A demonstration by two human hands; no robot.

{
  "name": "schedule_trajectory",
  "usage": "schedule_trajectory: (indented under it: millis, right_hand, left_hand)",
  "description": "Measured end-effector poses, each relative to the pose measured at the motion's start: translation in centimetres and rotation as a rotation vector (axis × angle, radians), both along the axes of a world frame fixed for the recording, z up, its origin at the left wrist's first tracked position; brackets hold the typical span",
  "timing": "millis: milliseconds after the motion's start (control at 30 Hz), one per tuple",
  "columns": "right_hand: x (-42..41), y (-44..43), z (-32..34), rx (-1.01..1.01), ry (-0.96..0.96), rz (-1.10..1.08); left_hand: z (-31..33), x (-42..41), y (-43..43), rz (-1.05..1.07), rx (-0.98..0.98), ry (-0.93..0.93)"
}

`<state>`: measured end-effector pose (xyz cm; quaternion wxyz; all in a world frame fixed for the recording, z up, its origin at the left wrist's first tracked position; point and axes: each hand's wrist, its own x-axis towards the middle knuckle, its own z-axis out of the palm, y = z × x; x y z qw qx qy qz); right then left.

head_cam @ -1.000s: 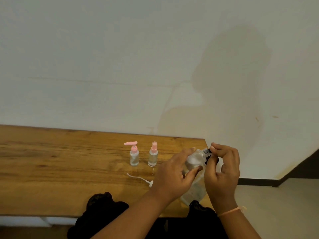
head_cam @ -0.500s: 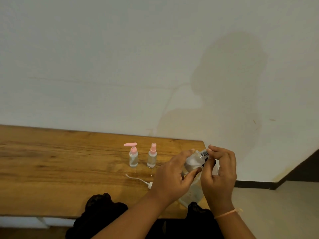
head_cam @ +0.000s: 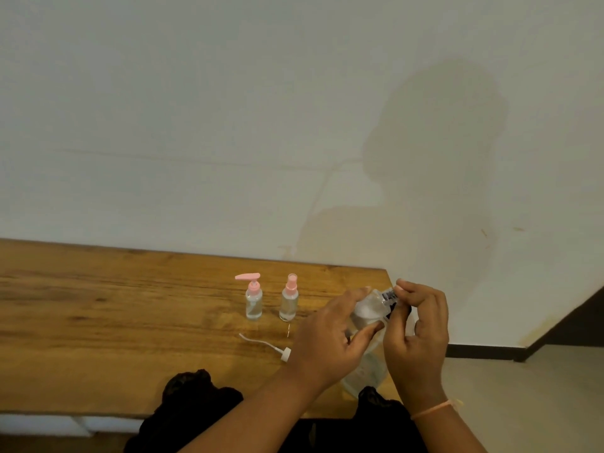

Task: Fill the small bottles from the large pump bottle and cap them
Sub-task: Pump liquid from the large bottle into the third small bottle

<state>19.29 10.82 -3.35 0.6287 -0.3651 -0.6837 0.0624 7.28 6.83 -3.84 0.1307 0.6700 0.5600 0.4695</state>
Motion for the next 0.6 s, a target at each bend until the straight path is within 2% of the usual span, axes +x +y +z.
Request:
schedule_trajectory:
  millis: [600]
  right_hand:
    - [0.01,0.08,0.06,-0.012,-0.001,-0.011]
  left_hand:
    - [-0.63,0.01,-0.13,0.003,-0.034,-0.045]
